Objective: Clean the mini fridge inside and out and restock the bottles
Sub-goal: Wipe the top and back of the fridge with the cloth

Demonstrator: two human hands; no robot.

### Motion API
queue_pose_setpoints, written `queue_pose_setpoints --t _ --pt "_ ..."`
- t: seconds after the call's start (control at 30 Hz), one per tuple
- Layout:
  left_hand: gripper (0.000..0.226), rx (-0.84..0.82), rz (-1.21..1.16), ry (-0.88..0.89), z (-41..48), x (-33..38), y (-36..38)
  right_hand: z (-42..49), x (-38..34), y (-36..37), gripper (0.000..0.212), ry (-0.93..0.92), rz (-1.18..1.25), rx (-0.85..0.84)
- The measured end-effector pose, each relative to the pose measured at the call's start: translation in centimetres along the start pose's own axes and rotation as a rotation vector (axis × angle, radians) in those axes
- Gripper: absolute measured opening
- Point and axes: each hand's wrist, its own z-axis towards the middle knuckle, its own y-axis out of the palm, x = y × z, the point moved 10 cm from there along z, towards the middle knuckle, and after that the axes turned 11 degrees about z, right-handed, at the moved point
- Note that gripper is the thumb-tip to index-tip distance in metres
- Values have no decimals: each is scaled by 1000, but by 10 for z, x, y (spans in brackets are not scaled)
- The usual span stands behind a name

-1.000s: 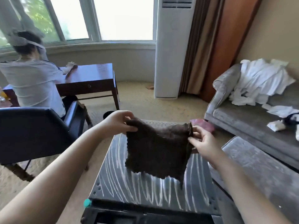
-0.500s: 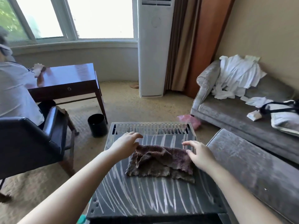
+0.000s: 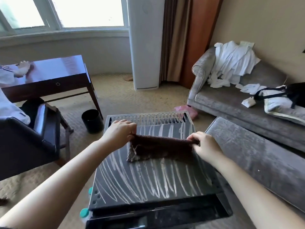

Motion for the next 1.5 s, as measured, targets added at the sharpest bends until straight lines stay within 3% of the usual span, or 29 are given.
queue_pose_setpoints --t 0.1,0.17,0.2,0.3,0.4,0.5,0.57,0.7,0.8,0.93,1.07,1.23,1.5 --pt "12 -113 -21 120 -21 19 16 -16 -1 16 31 -55 -60 -132" --pt "22 -263 -1 164 -37 27 40 -26 4 29 14 -61 -55 -219" --pt "32 -285 -7 158 -41 27 48 -29 4 29 6 -57 -17 -198" --pt "42 -129 -127 52 -33 21 39 -22 6 19 13 -44 45 30" --pt "48 -222 37 -34 -22 22 52 -14 1 46 40 6 -187 -80" --pt "35 -250 87 -33 -17 27 56 -11 0 53 28 57 -274 -87" --pt "24 -170 -60 -98 -12 21 42 -10 0 41 14 144 -109 6" --pt "15 -48 -618 -324 2 21 14 -4 -16 16 16 248 329 288" --pt "11 -80 -1137 -361 20 53 6 2 -41 37 19 263 724 290" --pt "21 -179 -1220 -330 34 77 1 -4 -32 42 25 357 1026 337" --pt "35 -362 -1223 -216 31 99 12 3 -4 14 19 367 827 302" --pt "22 -168 -647 -340 26 26 23 65 41 -42 44 248 224 317" --pt "23 -105 -476 -482 13 2 36 136 70 33 45 60 -33 -86"
